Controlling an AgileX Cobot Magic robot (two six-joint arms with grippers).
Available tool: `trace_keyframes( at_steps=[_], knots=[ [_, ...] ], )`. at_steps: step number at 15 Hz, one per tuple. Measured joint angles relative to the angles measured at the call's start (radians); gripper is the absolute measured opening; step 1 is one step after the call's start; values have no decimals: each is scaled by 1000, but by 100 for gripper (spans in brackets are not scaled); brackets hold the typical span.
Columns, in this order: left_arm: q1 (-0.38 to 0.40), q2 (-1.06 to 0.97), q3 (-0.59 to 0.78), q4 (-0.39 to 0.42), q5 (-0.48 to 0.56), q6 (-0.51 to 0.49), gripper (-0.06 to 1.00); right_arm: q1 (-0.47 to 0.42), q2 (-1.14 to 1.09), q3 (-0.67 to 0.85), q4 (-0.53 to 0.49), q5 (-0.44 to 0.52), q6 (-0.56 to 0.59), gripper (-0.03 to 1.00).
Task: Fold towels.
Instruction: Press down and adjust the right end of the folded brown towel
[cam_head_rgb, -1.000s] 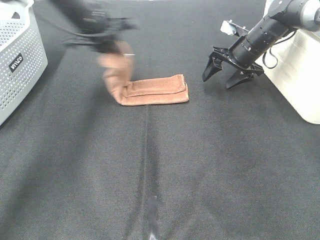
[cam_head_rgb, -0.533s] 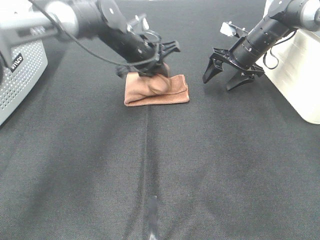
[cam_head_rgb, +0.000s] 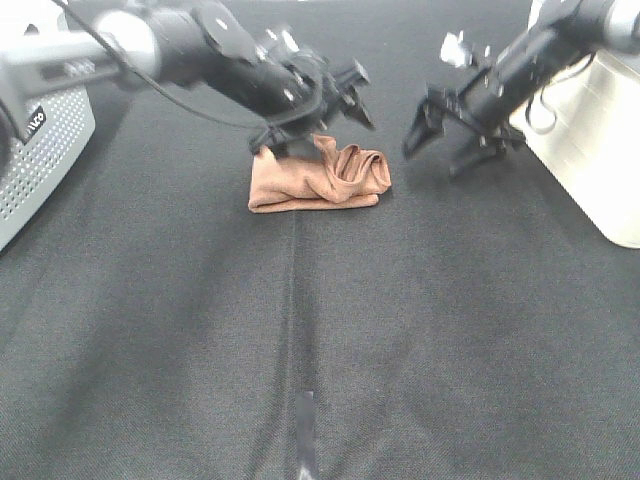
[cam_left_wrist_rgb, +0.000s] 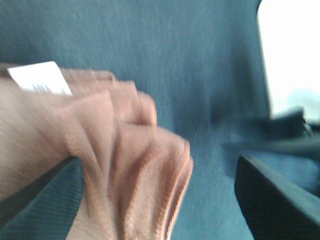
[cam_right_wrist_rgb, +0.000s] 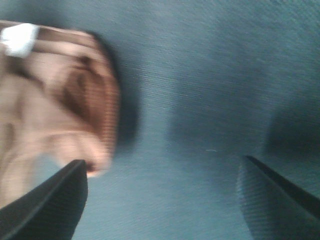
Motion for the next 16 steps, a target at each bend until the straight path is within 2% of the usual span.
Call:
trace_keyframes(
  at_steps=[4,8,12,16],
  knots=[
    [144,-88,-1,69,-47,22,79,26,-48,-2,203,11,-34,77],
    [244,-99,-2,82,-23,23,79,139,-23,-4,325,10,-90,77],
    [252,-100,-2,82,-16,26,79,233,22,-4,363,-45,-124,77],
    [252,-100,-2,82,-12,26,79,249,32,-4,371,-111,-135,77]
  ],
)
